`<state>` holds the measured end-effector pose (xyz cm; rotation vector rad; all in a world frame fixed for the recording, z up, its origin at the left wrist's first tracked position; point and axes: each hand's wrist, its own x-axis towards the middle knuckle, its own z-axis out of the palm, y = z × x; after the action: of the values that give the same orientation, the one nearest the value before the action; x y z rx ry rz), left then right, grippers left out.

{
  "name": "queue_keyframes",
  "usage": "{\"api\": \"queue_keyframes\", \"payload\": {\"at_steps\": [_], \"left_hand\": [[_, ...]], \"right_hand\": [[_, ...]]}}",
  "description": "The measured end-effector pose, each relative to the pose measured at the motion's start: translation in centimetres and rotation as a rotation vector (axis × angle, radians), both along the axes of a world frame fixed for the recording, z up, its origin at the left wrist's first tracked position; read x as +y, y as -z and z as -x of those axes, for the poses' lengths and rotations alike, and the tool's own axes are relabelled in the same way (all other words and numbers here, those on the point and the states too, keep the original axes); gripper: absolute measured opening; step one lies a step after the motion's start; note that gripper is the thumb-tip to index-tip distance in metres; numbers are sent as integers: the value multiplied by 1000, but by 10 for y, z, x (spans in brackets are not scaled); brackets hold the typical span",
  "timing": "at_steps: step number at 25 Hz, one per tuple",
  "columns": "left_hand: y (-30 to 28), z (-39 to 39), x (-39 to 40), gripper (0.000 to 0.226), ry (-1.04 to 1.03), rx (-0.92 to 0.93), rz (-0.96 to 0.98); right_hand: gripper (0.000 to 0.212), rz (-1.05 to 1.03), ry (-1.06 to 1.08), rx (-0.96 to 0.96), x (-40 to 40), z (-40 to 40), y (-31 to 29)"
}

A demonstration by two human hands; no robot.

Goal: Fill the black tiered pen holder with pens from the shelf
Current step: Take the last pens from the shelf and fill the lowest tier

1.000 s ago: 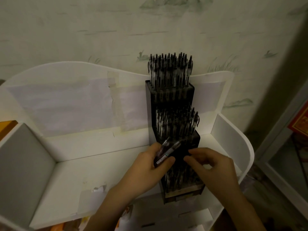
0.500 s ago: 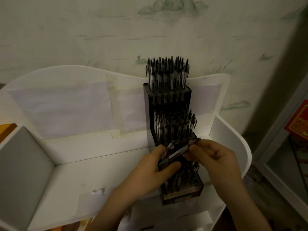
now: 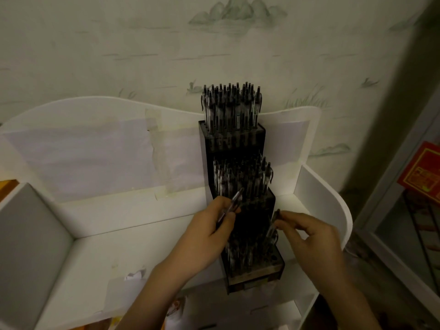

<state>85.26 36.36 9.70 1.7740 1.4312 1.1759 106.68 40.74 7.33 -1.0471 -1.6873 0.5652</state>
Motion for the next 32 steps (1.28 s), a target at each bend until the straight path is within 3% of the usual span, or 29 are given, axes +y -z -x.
{"api": "queue_keyframes", "payload": {"at_steps": [8, 12, 17, 20, 25, 28, 32], "left_hand": [[2, 0, -4, 17, -30, -10, -22], [3, 0, -6, 16, -43, -1, -20], [1, -5, -9, 16, -26, 9, 4], [1, -9, -8, 19, -2, 17, 19], [0, -21, -6, 23, 56, 43, 52], [-3, -28, -5, 26, 69, 74, 24], [-6, -31, -5, 25, 52, 121, -13]], "right_hand": [[23, 36, -21, -129, 6, 7, 52], [31, 119, -81, -166, 2, 10, 69], [33, 141, -93, -139, 1, 6, 67], [30, 27, -29, -171, 1, 4, 50], [24, -15, -101, 73, -6, 11, 3], [13, -7, -172, 114, -7, 16, -10], [27, 84, -178, 268, -5, 9, -16]]}}
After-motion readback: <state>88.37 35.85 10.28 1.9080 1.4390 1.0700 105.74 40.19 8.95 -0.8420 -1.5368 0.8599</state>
